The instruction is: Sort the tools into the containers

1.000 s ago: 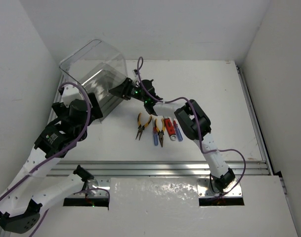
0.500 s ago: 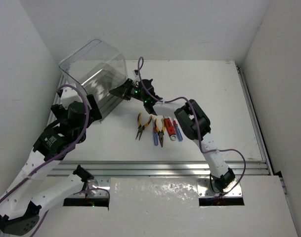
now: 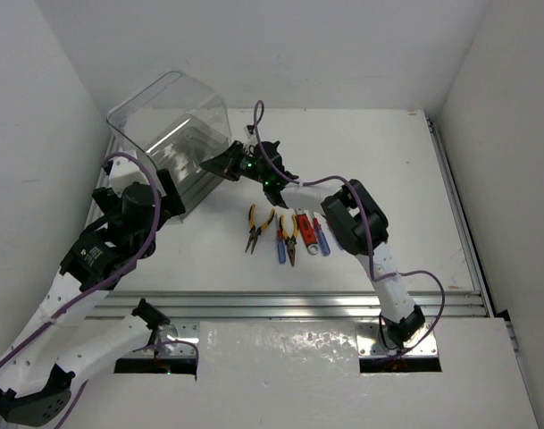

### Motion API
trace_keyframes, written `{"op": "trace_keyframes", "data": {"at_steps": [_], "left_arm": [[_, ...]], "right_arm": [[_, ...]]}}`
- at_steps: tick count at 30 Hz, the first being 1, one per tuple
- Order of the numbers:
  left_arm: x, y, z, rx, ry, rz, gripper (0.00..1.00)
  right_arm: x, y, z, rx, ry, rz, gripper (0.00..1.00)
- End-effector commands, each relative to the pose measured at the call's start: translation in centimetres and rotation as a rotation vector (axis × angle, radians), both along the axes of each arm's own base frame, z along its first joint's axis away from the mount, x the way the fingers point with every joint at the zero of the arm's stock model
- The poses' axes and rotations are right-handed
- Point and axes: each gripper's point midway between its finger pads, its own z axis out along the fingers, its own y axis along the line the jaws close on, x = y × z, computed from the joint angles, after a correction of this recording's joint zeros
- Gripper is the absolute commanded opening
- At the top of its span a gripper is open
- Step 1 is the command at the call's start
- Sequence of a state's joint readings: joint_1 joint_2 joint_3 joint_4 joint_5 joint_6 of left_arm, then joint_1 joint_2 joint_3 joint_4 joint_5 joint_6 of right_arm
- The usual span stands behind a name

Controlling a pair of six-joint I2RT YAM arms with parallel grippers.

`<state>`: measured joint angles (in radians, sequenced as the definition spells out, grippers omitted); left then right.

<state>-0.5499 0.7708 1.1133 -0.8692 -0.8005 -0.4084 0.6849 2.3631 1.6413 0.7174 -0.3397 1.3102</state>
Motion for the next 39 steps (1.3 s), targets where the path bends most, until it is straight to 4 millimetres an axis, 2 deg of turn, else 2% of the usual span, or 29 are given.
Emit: {"op": "trace_keyframes", "data": {"at_steps": [1, 4, 10, 13, 17, 21, 22, 23, 24, 26, 27, 28, 29, 30, 32, 34, 35, 36, 37, 38, 39], "left_arm": [[0.9, 0.1, 1.1, -0.017, -0.054, 0.033, 1.0], [1.2, 0.0, 2.7, -0.071, -0.104, 0.055, 1.0], [1.2, 0.6, 8.8, -0.203, -0.24, 0.137, 1.0], [1.6, -0.2, 10.3, -0.244, -0.27, 0.105, 1.0], [3.1, -3.2, 10.6, -0.284, -0.223, -0.006, 1.0], [3.2, -3.6, 11.0, -0.308, -0.22, -0.01, 0.99], [3.2, -3.4, 11.2, -0.31, -0.227, -0.003, 0.95], [3.1, -3.2, 11.4, -0.308, -0.234, -0.001, 0.87], [3.0, -3.1, 11.5, -0.306, -0.239, 0.002, 0.7], [2.9, -2.8, 11.8, -0.303, -0.248, 0.014, 0.45], [2.9, -2.7, 11.9, -0.304, -0.252, 0.016, 0.27], [2.8, -2.6, 12.0, -0.298, -0.256, 0.02, 0.19], [2.9, -2.4, 12.0, -0.291, -0.259, 0.028, 0.07], [3.0, -2.3, 12.2, -0.288, -0.264, 0.036, 0.01], [3.8, -2.4, 11.9, -0.262, -0.245, 0.05, 0.0], [4.4, -2.7, 12.7, -0.275, -0.244, 0.041, 0.0], [5.4, -3.3, 12.5, -0.275, -0.219, 0.027, 0.0], [5.3, -3.3, 14.0, -0.293, -0.24, 0.021, 0.0], [5.4, -3.3, 14.5, -0.297, -0.242, 0.026, 0.0], [6.2, -3.2, 14.5, -0.28, -0.227, 0.053, 0.0], [5.9, -2.5, 14.3, -0.258, -0.201, 0.08, 0.0]], "right_arm": [[-1.2, -0.5, 9.1, 0.116, -0.187, 0.012, 0.01], [-1.8, -0.8, 9.4, 0.123, -0.194, 0.016, 0.01], [-2.6, -1.7, 10.7, 0.136, -0.229, 0.013, 0.01], [-3.0, -1.8, 11.1, 0.138, -0.24, 0.015, 0.01], [-3.6, -2.3, 12.6, 0.152, -0.269, 0.015, 0.01], [-4.0, -2.6, 13.5, 0.155, -0.286, 0.017, 0.01], [-4.0, -2.7, 13.7, 0.154, -0.29, 0.015, 0.01], [-4.1, -2.8, 13.9, 0.153, -0.294, 0.016, 0.01], [-4.2, -2.9, 14.3, 0.155, -0.303, 0.015, 0.01], [-4.4, -3.0, 14.5, 0.155, -0.31, 0.015, 0.01], [-4.5, -3.1, 14.9, 0.154, -0.315, 0.016, 0.01], [-4.6, -3.1, 15.0, 0.153, -0.316, 0.016, 0.01], [-4.6, -3.1, 15.1, 0.151, -0.32, 0.015, 0.01], [-4.5, -3.2, 15.2, 0.152, -0.32, 0.014, 0.01], [-4.7, -3.3, 15.5, 0.156, -0.328, 0.01, 0.01], [-4.6, -3.3, 15.9, 0.16, -0.335, 0.006, 0.01], [-4.6, -3.3, 15.9, 0.16, -0.336, 0.006, 0.01], [-4.6, -3.4, 16.1, 0.163, -0.336, 0.005, 0.01], [-4.7, -3.3, 16.2, 0.166, -0.34, 0.006, 0.01], [-4.8, -3.4, 16.6, 0.171, -0.345, 0.006, 0.01], [-4.7, -3.4, 16.8, 0.171, -0.348, 0.004, 0.01]]}}
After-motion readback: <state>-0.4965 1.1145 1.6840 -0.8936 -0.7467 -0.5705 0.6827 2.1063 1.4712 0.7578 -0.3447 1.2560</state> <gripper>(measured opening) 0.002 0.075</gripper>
